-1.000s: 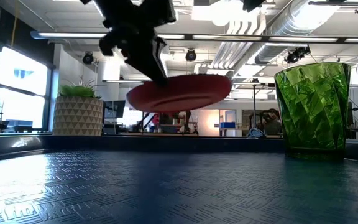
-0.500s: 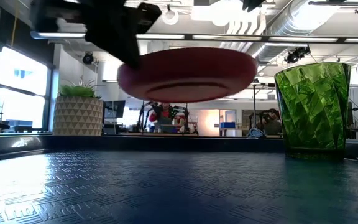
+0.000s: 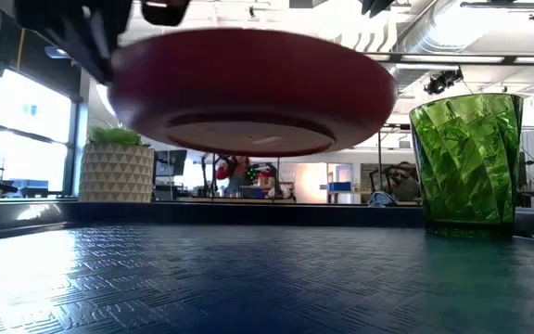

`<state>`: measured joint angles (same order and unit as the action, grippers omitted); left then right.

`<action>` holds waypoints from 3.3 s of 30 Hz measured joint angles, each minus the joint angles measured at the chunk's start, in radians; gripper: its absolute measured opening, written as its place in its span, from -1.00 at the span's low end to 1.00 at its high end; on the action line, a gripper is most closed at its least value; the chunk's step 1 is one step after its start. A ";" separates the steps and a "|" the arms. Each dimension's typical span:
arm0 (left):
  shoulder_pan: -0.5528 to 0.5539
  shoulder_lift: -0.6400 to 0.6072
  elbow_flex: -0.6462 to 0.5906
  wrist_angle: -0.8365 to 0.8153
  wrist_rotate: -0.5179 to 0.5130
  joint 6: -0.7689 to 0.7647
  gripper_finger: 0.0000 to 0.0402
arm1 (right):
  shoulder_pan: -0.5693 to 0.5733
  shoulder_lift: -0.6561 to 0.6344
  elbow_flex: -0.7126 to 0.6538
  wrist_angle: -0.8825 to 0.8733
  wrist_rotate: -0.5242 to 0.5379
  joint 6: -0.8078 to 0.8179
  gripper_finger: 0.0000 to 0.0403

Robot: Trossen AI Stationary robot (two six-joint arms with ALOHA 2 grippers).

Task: Pick and place plate/cup/fork/spoon on tray
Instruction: Put the pink plate on the blue tray to the bottom left of the green cup, then put the yellow fork on the blue tray to the left side of the pink plate

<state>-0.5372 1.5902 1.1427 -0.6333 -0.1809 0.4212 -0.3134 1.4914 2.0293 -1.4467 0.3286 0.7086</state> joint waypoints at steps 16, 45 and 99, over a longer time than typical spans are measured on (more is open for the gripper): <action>-0.068 0.025 0.001 0.031 0.091 0.072 -1.00 | 0.000 0.000 0.000 0.000 0.000 0.036 -0.67; -0.058 0.188 0.000 0.163 0.192 0.186 -1.00 | 0.000 0.000 0.000 0.008 -0.013 0.036 -0.67; 0.027 0.019 0.001 -0.010 -0.073 0.015 -0.69 | -0.004 0.002 -0.062 -0.120 -0.152 0.184 -0.67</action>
<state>-0.5102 1.6087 1.1435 -0.6434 -0.2540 0.4361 -0.3177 1.4934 1.9669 -1.5665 0.1766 0.8929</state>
